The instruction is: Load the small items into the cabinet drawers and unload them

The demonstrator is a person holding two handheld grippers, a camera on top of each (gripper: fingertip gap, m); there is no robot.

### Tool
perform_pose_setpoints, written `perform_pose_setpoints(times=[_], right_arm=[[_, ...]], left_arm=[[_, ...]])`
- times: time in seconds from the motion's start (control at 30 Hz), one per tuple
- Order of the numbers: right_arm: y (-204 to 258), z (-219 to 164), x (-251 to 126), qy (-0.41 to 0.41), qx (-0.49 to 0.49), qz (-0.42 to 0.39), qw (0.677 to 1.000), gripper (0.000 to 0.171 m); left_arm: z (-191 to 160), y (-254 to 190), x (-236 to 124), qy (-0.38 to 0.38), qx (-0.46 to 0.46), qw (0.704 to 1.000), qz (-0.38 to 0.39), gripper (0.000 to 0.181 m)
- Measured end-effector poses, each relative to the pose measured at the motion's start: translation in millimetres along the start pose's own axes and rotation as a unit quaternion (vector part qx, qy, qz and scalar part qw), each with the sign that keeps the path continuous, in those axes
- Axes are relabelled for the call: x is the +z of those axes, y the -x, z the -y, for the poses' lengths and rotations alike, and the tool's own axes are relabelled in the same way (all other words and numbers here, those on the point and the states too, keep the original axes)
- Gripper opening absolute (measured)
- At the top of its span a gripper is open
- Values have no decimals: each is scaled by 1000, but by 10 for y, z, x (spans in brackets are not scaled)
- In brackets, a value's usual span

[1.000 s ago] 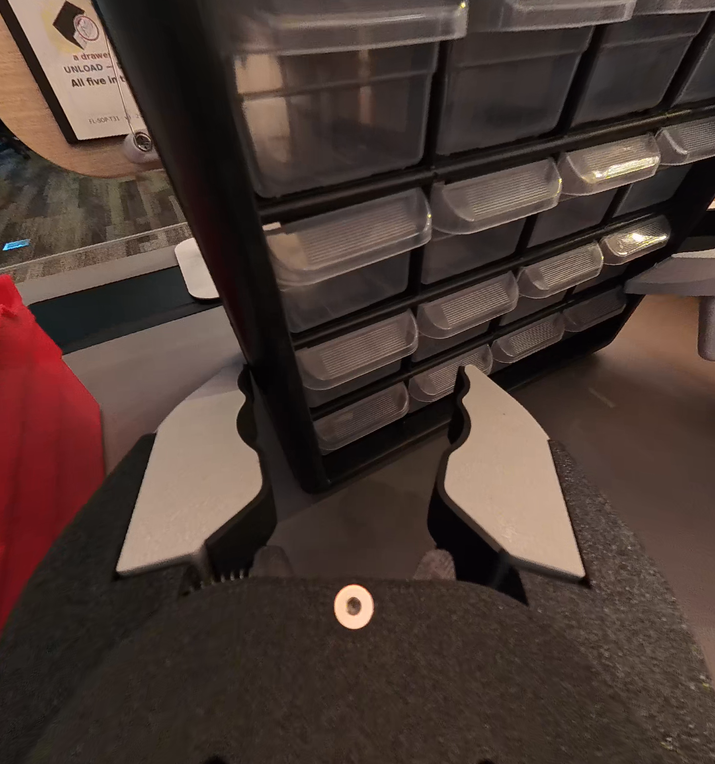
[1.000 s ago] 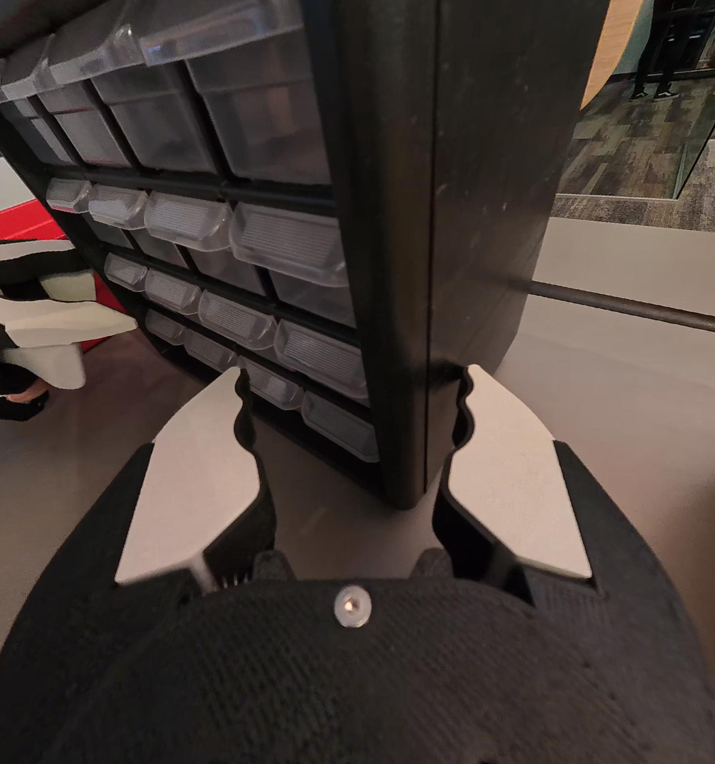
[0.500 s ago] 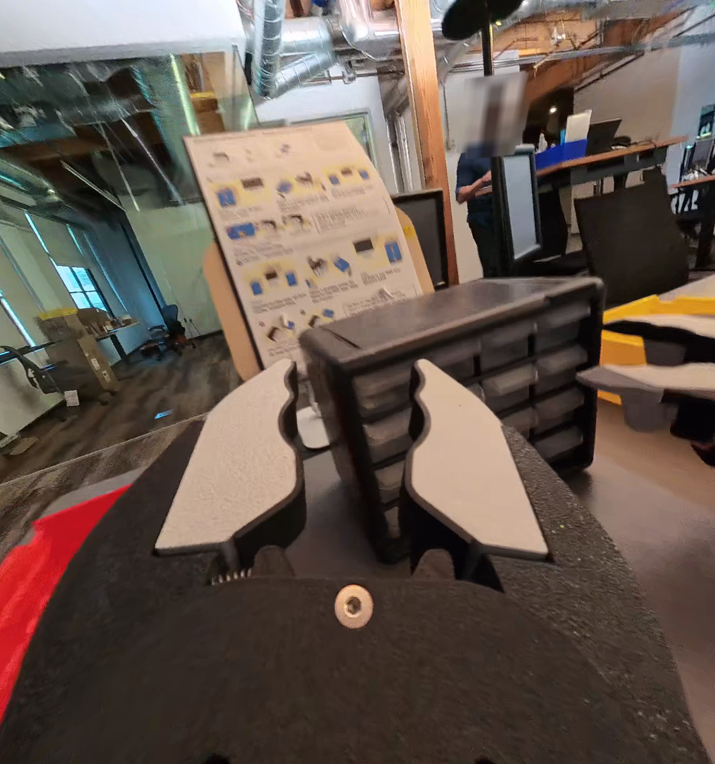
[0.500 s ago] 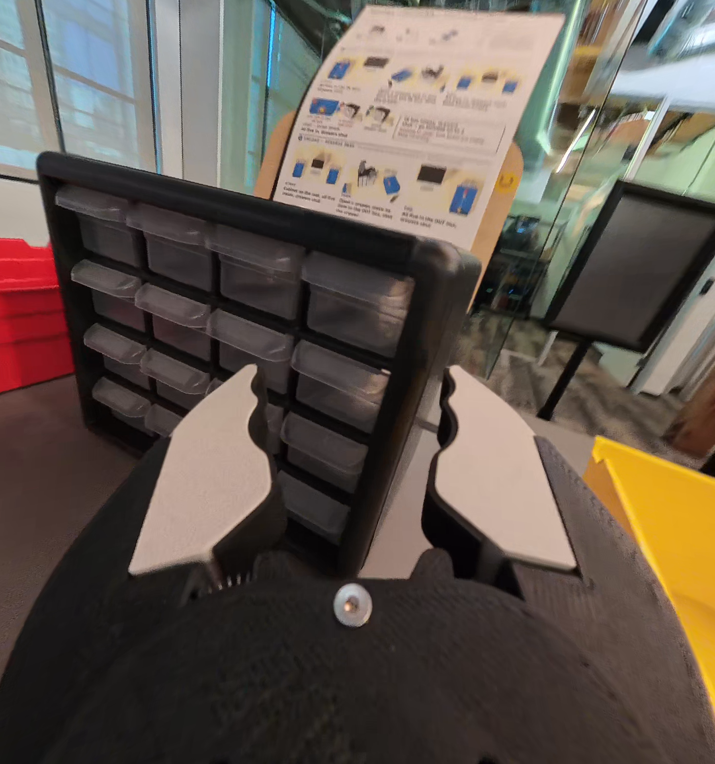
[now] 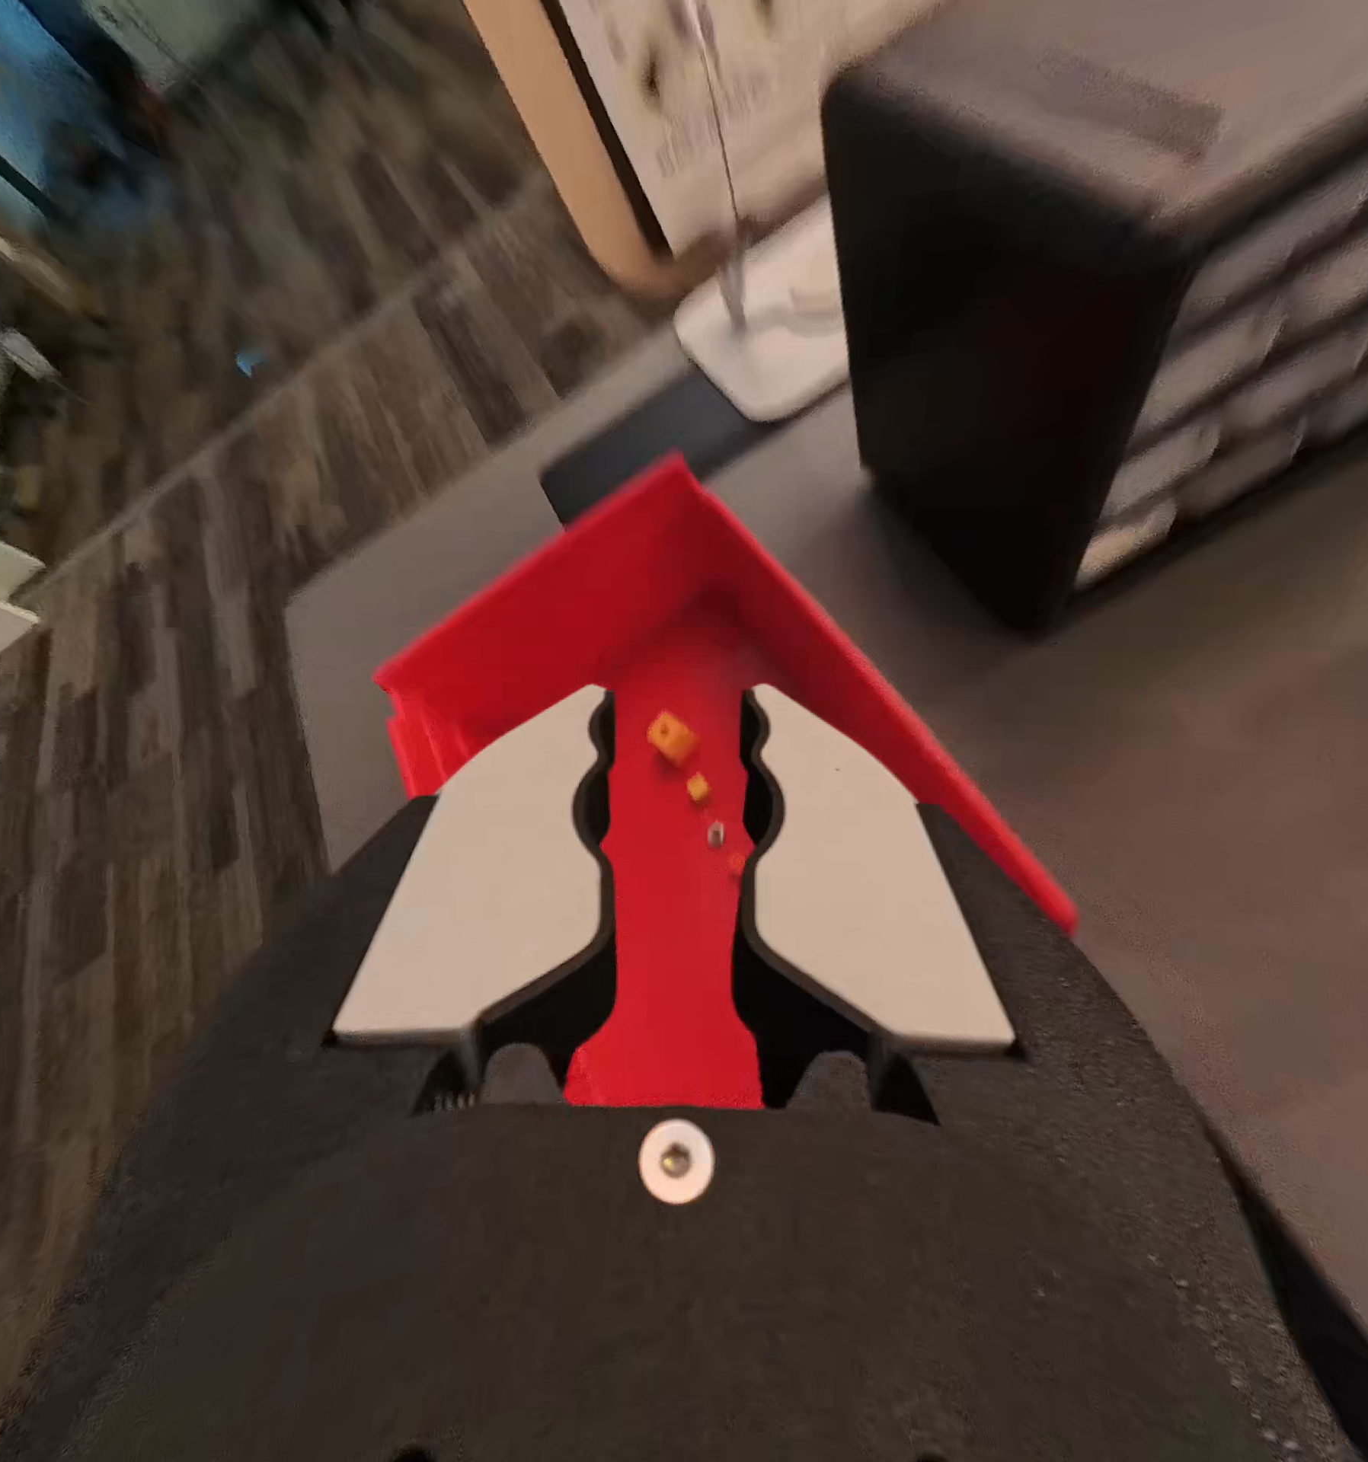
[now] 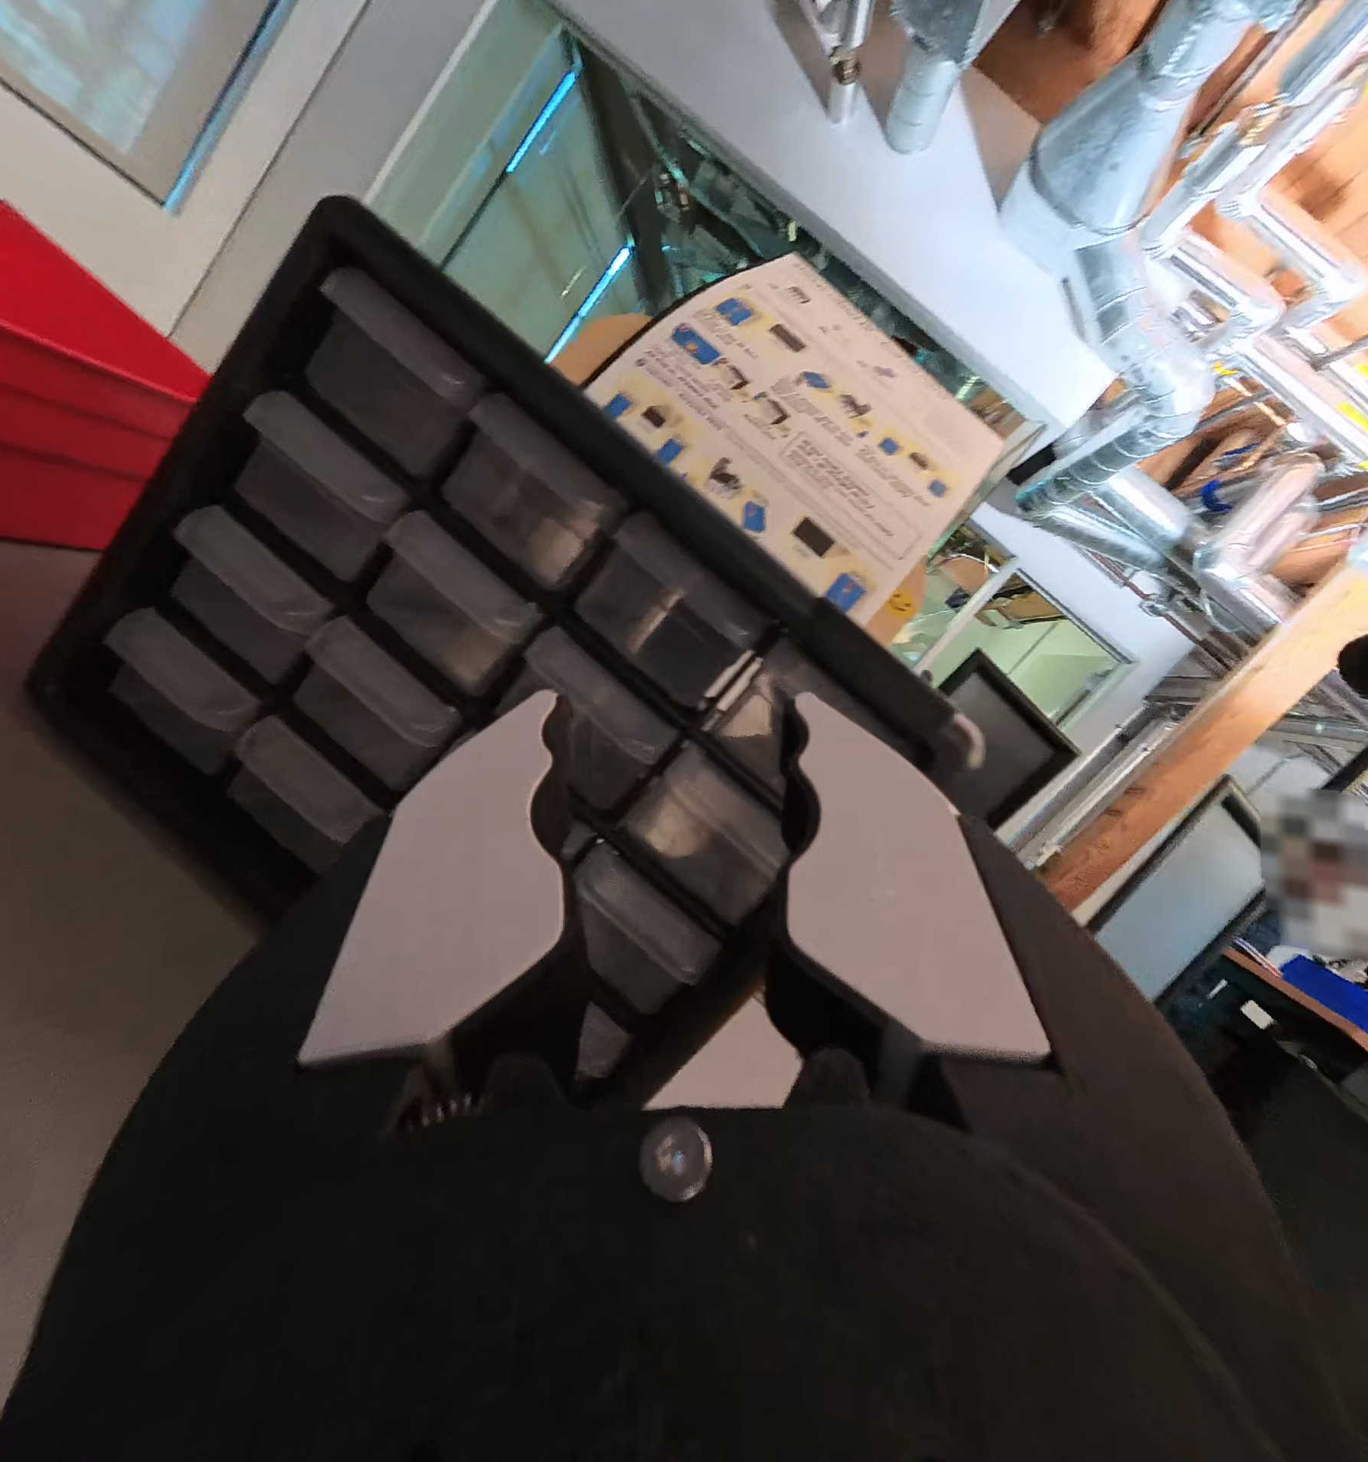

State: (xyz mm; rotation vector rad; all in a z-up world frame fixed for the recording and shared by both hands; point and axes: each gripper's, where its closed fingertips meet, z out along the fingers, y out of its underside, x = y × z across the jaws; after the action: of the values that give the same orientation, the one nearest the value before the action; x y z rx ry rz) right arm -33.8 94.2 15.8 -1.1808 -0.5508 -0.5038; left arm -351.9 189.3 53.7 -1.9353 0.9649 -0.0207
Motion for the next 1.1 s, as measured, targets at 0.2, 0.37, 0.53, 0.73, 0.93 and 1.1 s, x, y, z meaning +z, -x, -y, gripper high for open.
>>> perform_pose_setpoints(times=[0.2, 0.37, 0.53, 0.73, 0.93, 1.1], right_arm=[[278, 8, 67, 3, -56, 30, 998, 51], [466, -16, 95, 12, -70, 56, 996, 51], [660, 45, 131, 17, -75, 85, 993, 49], [1157, 78, 231, 26, -149, 122, 981, 43], [1357, -39, 485, 68, -204, 98, 972, 39], [1365, -57, 666, 68, -219, 72, 971, 34]], left_arm=[[-713, 15, 920, 148, 33, 987, -43, 21], [-911, 89, 1368, 166, 16, 984, -58, 34], [-1082, -11, 1578, 196, -62, 972, -114, 38], [-1247, 5, 1738, 227, -94, 963, -109, 42], [-1347, 22, 1792, 241, -112, 958, -111, 8], [-1417, 97, 1781, 243, -123, 955, -118, 0]])
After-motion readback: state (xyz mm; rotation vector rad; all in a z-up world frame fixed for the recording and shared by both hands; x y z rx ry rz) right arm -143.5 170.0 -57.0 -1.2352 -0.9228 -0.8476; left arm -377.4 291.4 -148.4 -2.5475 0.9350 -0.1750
